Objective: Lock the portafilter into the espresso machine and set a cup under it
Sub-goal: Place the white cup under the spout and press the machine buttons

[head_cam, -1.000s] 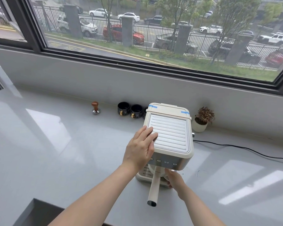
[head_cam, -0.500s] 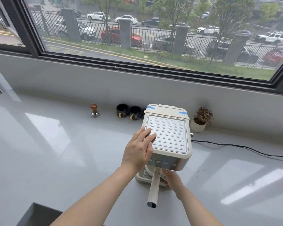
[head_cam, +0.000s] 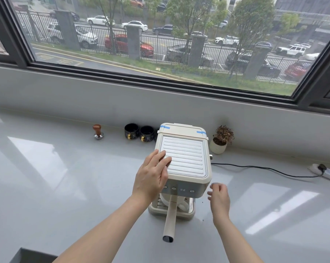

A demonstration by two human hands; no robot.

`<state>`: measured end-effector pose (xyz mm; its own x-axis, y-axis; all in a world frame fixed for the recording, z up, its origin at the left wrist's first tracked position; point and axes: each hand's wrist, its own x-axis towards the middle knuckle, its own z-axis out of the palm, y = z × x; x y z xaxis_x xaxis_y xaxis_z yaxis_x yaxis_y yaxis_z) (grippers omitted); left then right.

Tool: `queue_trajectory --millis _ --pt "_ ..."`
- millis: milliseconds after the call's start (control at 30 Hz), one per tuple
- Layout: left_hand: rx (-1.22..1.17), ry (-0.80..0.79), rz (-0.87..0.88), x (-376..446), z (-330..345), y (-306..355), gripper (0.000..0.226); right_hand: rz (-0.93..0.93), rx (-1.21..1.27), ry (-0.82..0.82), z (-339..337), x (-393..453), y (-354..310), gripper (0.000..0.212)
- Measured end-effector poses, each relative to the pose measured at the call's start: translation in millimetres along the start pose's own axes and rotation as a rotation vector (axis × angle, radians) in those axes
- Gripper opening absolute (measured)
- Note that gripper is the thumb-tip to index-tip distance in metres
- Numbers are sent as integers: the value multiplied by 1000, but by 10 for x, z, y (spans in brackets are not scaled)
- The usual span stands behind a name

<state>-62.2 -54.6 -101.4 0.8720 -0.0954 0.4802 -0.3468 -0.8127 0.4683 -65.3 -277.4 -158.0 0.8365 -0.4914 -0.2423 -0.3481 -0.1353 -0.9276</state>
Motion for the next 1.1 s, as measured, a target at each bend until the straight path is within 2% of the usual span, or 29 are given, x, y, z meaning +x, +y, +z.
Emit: queue_trajectory --millis 100,233,467,867,1100 --pt "-10 10 -12 -6 7 3 41 -263 36 35 12 -150 -373 25" --pt "-18 4 -18 -6 5 10 43 -611 -151 -60 164 -419 -518 46" --pt "-26 13 -17 -7 -1 28 43 -934 -416 -61 86 -365 -325 47" --pt "-63 42 -33 -30 51 24 40 -927 -452 37 155 -461 -260 67" --pt "-107 50 -47 -80 57 3 41 -941 -461 35 165 -472 -222 73"
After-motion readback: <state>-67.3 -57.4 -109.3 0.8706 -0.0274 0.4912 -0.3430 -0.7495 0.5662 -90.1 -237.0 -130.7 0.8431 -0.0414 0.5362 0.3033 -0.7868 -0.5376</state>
